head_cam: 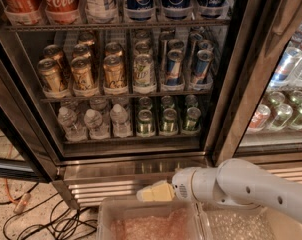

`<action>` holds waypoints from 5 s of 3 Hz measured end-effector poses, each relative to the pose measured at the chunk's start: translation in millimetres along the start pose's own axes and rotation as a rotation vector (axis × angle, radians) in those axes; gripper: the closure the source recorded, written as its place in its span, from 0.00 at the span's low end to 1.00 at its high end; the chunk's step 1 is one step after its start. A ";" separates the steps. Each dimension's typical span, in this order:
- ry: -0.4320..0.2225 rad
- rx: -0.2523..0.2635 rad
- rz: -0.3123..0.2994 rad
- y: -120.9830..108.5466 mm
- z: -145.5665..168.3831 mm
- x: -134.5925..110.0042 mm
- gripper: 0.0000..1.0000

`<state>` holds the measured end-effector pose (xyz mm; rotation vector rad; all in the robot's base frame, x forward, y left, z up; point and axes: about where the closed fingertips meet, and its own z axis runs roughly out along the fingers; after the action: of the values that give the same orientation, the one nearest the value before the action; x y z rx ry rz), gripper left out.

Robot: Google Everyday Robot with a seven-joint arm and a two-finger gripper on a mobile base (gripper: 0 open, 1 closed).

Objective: Pick green can from bottom shelf of fridge

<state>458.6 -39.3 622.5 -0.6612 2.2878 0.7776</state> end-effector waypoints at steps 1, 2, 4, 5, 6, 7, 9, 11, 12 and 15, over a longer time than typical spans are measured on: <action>-0.092 0.077 0.025 -9.9 16.5 -15.2 0.00; -0.177 0.182 0.054 -19.8 15.9 -28.1 0.00; -0.272 0.388 0.129 -47.3 -5.1 -55.0 0.00; -0.272 0.347 0.180 -49.6 18.4 -43.7 0.00; -0.302 0.344 0.213 -63.4 45.6 -37.3 0.00; -0.364 0.378 0.248 -77.1 72.4 -38.1 0.00; -0.510 0.508 0.231 -90.4 98.9 -54.1 0.00; -0.609 0.673 0.164 -103.3 83.1 -61.7 0.00; -0.650 0.742 0.158 -105.7 81.0 -63.3 0.00; -0.731 0.802 0.167 -108.4 79.1 -69.7 0.00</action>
Offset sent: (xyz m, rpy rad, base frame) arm 0.0714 -0.0258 0.0172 -0.0342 -0.2745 -0.4595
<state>604.3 -44.9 582.3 0.1743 1.7413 0.0745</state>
